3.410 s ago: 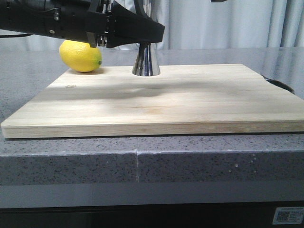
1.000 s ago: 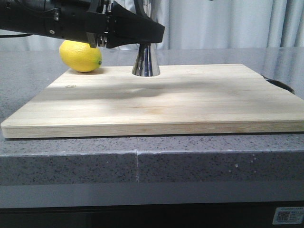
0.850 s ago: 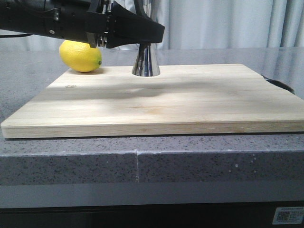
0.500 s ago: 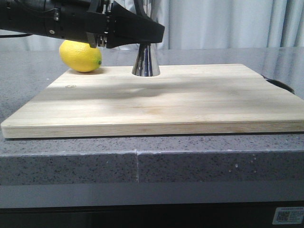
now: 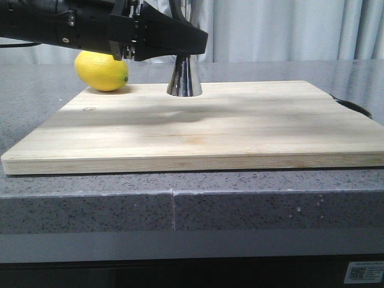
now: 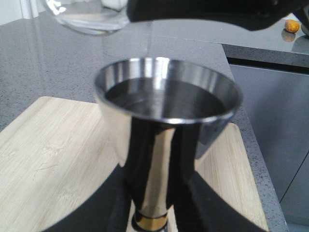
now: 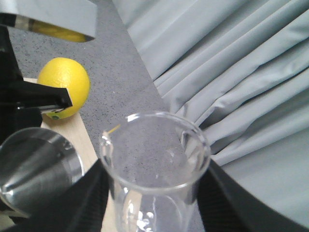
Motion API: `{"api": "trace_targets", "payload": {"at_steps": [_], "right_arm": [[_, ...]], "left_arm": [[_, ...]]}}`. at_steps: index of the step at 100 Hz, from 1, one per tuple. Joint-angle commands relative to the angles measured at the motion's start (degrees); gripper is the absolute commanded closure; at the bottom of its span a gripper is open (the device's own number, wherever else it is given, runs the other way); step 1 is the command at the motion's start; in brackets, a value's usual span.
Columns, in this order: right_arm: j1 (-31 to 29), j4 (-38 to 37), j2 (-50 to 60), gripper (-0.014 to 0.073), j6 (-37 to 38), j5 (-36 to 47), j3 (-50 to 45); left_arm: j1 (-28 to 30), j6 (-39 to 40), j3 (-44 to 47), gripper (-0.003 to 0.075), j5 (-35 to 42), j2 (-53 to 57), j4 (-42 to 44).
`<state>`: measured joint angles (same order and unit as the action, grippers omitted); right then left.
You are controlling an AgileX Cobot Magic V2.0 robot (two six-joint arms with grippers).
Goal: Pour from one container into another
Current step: 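Tilt the beaker upright with the right gripper above the jigger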
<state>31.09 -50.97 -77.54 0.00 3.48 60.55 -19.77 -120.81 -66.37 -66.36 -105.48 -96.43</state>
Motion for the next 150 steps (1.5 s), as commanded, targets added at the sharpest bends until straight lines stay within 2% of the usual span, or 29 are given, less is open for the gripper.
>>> {"api": "trace_targets", "payload": {"at_steps": [1, 40, 66, 87, 114, 150], "right_arm": [[-0.04, 1.01, 2.25, 0.0336, 0.00, 2.16, 2.19], [-0.04, 3.37, 2.25, 0.0336, 0.00, 2.05, 2.19], [-0.14, 8.87, 2.25, 0.0336, 0.00, 0.67, 2.19], [-0.39, 16.46, 2.25, 0.0336, 0.00, 0.67, 2.19], [-5.24, 27.12, 2.25, 0.0336, 0.00, 1.00, 2.19], [-11.88, 31.51, 0.59, 0.0336, 0.00, 5.41, 2.19]], "left_arm": [[-0.57, 0.41, -1.60, 0.0554, -5.21, 2.96, -4.15], [-0.57, 0.41, -1.60, 0.0554, -5.21, 2.96, -4.15], [-0.57, 0.41, -1.60, 0.0554, -5.21, 2.96, -4.15], [-0.57, 0.41, -1.60, 0.0554, -5.21, 2.96, -4.15], [-0.57, 0.41, -1.60, 0.0554, -5.21, 2.96, -4.15], [-0.57, 0.41, -1.60, 0.0554, -5.21, 2.96, -4.15]]}}
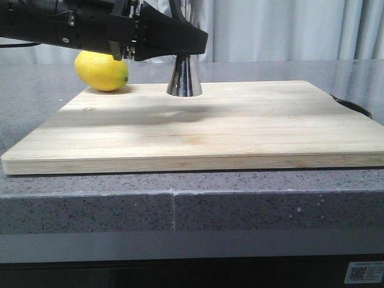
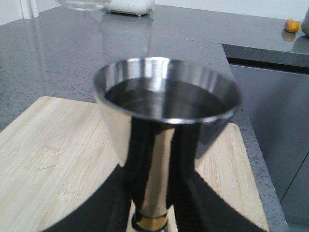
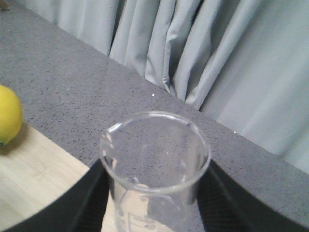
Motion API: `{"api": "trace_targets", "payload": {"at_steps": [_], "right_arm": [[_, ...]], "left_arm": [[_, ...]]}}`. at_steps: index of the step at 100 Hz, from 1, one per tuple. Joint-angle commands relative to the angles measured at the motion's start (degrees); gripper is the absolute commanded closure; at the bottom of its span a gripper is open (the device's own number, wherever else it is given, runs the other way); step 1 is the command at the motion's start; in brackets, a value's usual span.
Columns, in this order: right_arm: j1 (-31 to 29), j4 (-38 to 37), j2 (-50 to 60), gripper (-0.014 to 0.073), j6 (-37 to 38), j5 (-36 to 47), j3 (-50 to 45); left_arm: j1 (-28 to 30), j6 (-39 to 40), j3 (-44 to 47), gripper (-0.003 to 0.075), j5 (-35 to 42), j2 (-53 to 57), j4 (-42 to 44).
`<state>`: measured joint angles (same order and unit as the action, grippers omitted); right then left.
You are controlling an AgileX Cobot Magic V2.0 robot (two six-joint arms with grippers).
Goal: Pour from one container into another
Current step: 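Tilt the beaker upright with the right gripper above the jigger, then carry the empty beaker with the right gripper away from the jigger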
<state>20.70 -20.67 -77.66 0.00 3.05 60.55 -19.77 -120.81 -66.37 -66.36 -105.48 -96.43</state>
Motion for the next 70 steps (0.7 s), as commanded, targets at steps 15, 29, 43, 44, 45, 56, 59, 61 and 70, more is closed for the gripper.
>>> {"api": "trace_targets", "payload": {"at_steps": [15, 29, 43, 44, 45, 56, 59, 61, 70], "right_arm": [[-2.92, 2.88, -1.87, 0.0336, 0.00, 7.73, 2.19], [-3.05, 3.15, -4.50, 0.0336, 0.00, 10.43, 2.19], [-3.05, 3.24, -7.29, 0.0336, 0.00, 13.79, 2.19], [-3.05, 3.24, -7.44, 0.0336, 0.00, 13.96, 2.19], [-3.05, 3.24, -7.58, 0.0336, 0.00, 14.17, 2.19], [-3.05, 3.27, -9.50, 0.0336, 0.00, 15.26, 2.19], [-3.05, 3.27, -9.95, 0.0336, 0.00, 15.53, 2.19], [-3.05, 3.27, -10.17, 0.0336, 0.00, 15.53, 2.19], [-3.29, 3.27, -11.27, 0.0336, 0.00, 15.84, 2.07]], "left_arm": [[-0.57, 0.41, -1.60, 0.0554, -5.21, 2.96, -4.15], [-0.57, 0.41, -1.60, 0.0554, -5.21, 2.96, -4.15], [-0.57, 0.41, -1.60, 0.0554, -5.21, 2.96, -4.15], [-0.57, 0.41, -1.60, 0.0554, -5.21, 2.96, -4.15], [-0.57, 0.41, -1.60, 0.0554, -5.21, 2.96, -4.15], [-0.57, 0.41, -1.60, 0.0554, -5.21, 2.96, -4.15], [-0.57, 0.41, -1.60, 0.0554, -5.21, 2.96, -4.15], [-0.57, 0.41, -1.60, 0.0554, -5.21, 2.96, -4.15], [-0.57, 0.41, -1.60, 0.0554, -5.21, 2.96, -4.15]]}}
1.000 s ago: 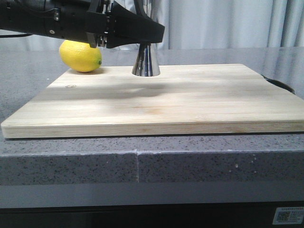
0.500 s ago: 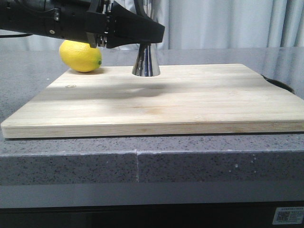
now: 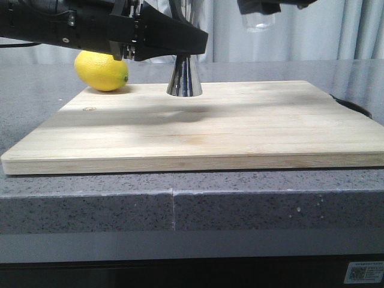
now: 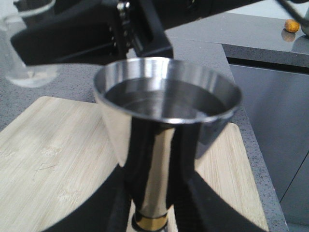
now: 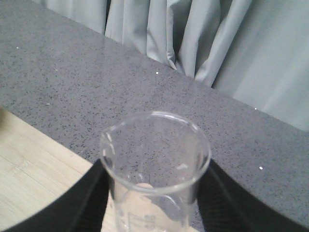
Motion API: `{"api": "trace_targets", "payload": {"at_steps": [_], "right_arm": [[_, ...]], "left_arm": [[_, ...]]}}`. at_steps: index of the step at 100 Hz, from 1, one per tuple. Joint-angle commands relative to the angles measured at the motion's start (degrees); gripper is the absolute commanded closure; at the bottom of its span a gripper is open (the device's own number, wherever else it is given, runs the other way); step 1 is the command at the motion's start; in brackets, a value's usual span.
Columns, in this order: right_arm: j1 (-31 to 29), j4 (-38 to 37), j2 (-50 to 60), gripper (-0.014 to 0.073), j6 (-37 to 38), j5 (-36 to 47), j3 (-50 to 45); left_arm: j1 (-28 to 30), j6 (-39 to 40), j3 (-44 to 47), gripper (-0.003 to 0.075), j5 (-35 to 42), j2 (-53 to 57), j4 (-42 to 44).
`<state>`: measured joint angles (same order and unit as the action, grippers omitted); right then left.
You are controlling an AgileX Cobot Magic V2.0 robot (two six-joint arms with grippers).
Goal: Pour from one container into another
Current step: 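Carry the empty beaker with the right gripper away from the jigger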
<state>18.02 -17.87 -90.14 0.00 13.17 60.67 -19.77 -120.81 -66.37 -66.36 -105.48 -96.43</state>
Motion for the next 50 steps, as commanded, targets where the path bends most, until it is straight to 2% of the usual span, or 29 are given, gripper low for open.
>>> {"api": "trace_targets", "payload": {"at_steps": [1, 50], "right_arm": [[-0.73, 0.48, 1.20, 0.0336, 0.00, 5.96, 1.85], [-4.39, 0.48, 1.31, 0.0336, 5.66, 22.92, -11.08]], "left_arm": [[-0.57, 0.41, -1.60, 0.0554, -5.21, 2.96, -4.15], [-0.57, 0.41, -1.60, 0.0554, -5.21, 2.96, -3.48]]}}
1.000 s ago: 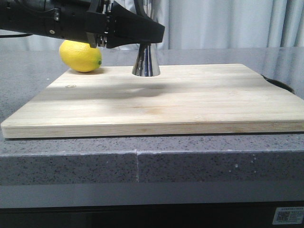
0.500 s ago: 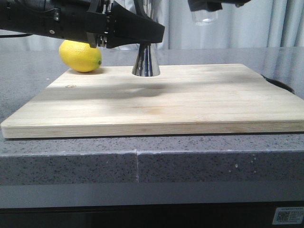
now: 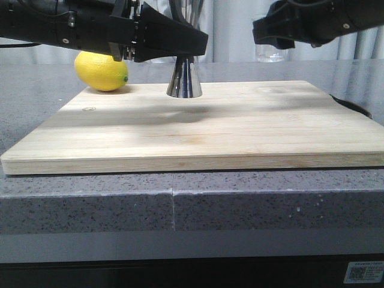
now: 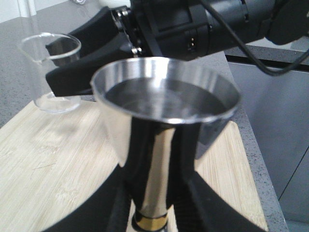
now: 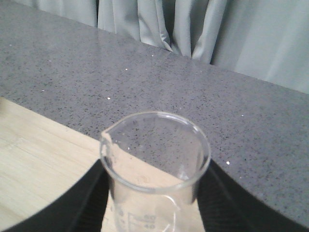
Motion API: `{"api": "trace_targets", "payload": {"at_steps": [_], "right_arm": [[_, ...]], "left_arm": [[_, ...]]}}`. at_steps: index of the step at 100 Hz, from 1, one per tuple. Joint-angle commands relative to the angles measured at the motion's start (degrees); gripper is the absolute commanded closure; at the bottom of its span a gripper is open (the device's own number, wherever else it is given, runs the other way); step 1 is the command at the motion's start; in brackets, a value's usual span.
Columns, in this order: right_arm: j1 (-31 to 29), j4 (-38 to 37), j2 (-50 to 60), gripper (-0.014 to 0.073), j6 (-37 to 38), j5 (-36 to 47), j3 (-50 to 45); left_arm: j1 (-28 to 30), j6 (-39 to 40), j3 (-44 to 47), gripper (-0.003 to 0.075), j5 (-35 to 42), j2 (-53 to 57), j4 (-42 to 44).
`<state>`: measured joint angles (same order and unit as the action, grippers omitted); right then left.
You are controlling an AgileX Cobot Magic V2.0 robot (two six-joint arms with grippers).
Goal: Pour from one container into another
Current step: 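Carry the empty beaker with the right gripper away from the jigger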
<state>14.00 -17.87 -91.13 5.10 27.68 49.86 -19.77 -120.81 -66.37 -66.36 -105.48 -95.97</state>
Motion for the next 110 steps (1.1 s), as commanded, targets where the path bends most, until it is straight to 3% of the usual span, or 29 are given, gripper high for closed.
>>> {"api": "trace_targets", "payload": {"at_steps": [1, 110], "right_arm": [[-0.37, 0.48, 2.30, 0.0336, 0.56, 8.94, -0.44], [-5.00, -0.24, -0.94, 0.0336, 0.56, 15.83, -6.48]], "left_arm": [[-0.57, 0.41, -1.60, 0.0554, -5.21, 2.96, -3.94], [-0.57, 0.41, -1.60, 0.0554, -5.21, 2.96, -3.94]]}}
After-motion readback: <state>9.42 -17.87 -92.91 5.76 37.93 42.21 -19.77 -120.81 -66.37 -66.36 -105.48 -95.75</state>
